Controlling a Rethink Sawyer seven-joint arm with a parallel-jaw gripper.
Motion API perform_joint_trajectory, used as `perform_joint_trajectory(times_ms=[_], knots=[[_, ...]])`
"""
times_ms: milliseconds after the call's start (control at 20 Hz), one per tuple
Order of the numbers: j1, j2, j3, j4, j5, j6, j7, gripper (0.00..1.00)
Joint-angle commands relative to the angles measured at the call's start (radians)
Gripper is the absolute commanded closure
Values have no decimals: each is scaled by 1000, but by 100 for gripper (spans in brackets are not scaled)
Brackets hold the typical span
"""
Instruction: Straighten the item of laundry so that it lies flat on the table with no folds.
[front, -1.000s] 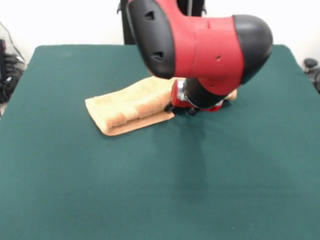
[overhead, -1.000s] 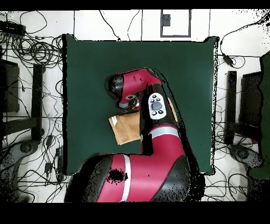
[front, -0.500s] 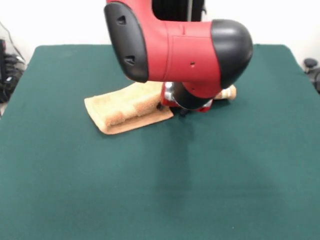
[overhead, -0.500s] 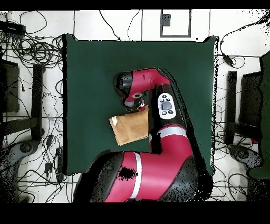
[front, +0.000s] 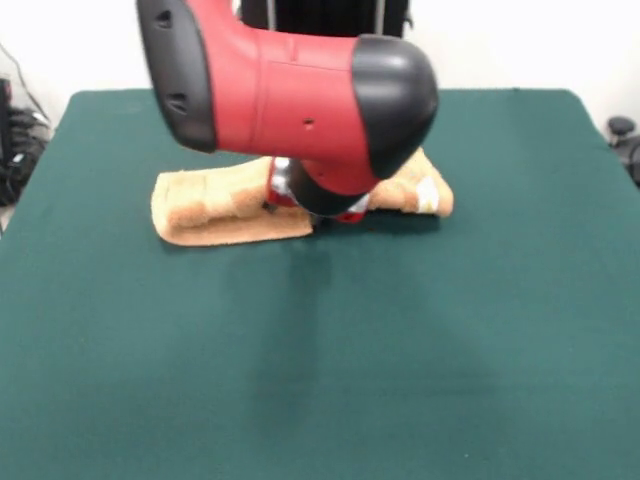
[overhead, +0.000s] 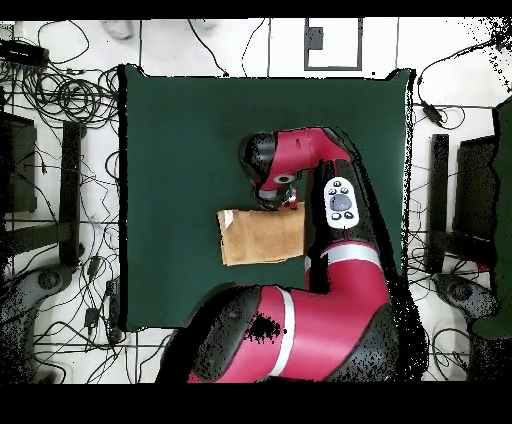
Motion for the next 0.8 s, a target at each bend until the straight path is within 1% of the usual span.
perform_joint_trajectory(times_ms=[50,200,300,500,800], knots=[[-22,62,20,-50,-65,124,-264,0],[-30,60,22,-46,-68,140,-254,0],[-38,58,29,-38,-57,179,-252,0],[-57,55,47,-16,-19,278,-249,0],[-84,95,89,-49,26,449,-239,0]])
